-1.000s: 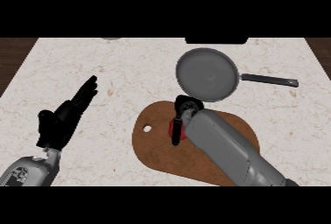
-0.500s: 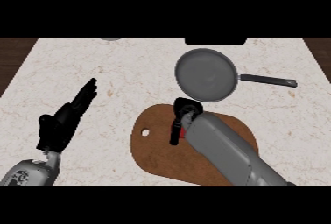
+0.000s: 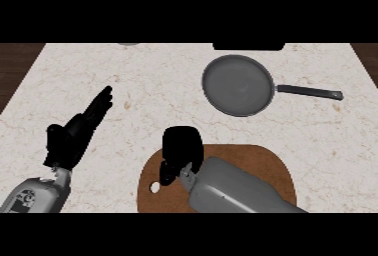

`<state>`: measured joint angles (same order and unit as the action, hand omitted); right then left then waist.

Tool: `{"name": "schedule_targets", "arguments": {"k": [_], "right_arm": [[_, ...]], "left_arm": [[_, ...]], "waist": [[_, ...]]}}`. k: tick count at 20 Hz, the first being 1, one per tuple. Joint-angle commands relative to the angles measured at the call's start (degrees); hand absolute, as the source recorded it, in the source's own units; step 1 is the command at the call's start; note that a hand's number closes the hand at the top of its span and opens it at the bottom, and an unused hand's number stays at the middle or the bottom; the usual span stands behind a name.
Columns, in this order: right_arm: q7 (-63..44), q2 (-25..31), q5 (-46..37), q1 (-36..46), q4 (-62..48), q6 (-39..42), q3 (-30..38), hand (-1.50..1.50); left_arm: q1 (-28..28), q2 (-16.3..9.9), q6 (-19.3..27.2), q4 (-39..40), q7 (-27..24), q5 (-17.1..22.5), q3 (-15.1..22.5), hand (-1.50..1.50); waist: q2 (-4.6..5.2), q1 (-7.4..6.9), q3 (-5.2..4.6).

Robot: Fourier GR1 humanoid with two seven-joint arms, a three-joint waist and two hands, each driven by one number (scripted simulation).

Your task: Pick the tomato from the cutting board and place it in the pan

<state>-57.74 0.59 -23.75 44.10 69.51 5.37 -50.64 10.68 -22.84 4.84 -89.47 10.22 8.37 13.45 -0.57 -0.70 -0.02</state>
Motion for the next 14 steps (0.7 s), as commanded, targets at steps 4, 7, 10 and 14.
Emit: {"name": "schedule_targets", "arguments": {"k": [4,7,10,14], "right_arm": [[-7.8,-0.6,-18.3,2.1,12.3,-14.1,-9.6,1.50],[-11.4,-0.6,-26.8,5.0,15.1,-16.2,-9.8,1.50],[-13.3,-0.6,-32.0,3.0,19.0,-17.1,-9.8,1.50],[-13.6,-0.6,-37.5,-0.8,19.8,-17.4,-6.7,1.50]], "left_arm": [[-1.2,0.7,0.2,1.7,-2.1,-0.3,-1.1,0.00],[-2.5,-0.5,-0.7,-0.3,-1.1,-0.1,-1.0,0.00],[-1.4,1.2,0.7,0.3,0.2,-1.6,-0.1,0.00],[-2.9,0.4,-1.3,-0.8,-1.9,0.4,-2.4,0.00]], "waist": [[-0.14,1.31,-0.01],[-0.36,0.99,0.03],[0.08,1.14,0.05],[0.28,1.04,0.03]]}}
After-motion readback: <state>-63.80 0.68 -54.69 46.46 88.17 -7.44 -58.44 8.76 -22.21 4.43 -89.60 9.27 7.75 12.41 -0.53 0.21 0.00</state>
